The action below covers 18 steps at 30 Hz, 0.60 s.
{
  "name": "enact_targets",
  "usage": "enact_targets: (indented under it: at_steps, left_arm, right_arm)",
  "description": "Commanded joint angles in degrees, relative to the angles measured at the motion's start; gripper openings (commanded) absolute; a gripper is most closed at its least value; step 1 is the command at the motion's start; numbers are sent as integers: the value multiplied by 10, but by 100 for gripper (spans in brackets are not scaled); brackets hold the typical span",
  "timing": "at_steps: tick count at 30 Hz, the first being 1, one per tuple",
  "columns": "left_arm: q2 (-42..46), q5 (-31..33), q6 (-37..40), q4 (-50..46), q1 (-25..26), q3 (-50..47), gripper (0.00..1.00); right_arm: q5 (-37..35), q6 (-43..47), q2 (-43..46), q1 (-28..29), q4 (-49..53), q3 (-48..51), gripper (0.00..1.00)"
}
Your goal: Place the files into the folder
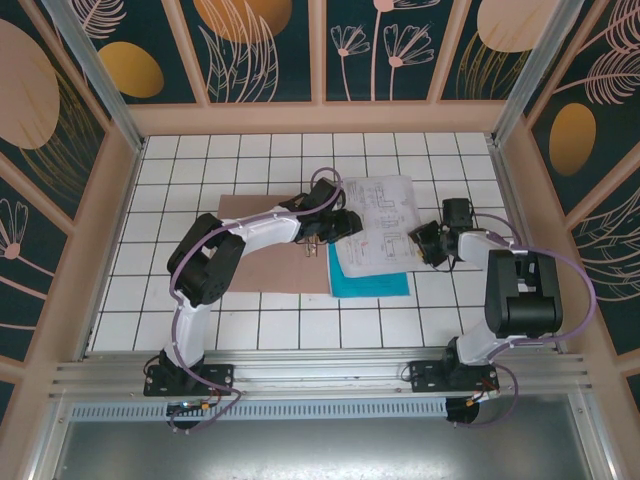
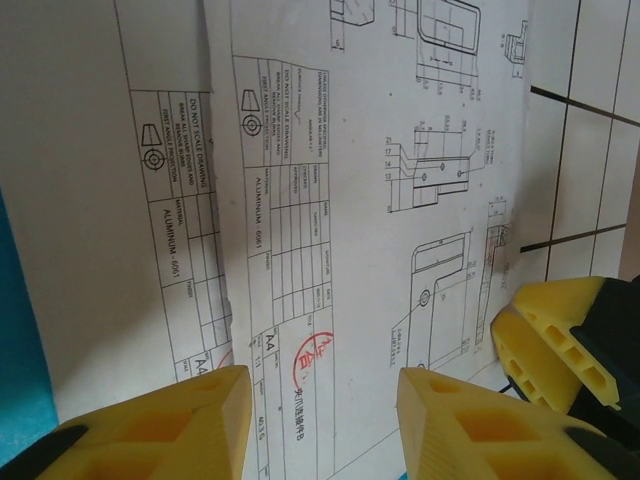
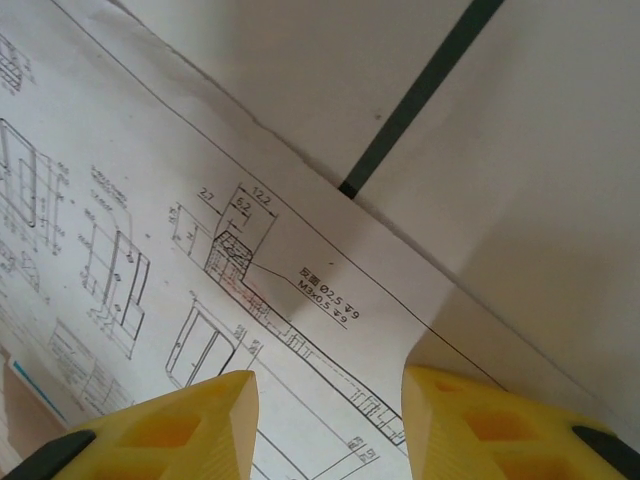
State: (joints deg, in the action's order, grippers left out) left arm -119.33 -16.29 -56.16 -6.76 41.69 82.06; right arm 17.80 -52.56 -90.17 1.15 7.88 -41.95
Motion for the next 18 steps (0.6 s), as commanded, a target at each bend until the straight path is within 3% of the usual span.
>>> enact_targets:
  at_steps: [1, 18]
  left_arm:
    - [-14, -2, 16, 5, 0, -8, 45]
    - [-53, -21, 25, 6, 5, 11, 43]
  right_arm:
    - [-15, 7, -6, -4, 5, 6, 44]
    - [-15, 10, -13, -4, 9, 17, 44]
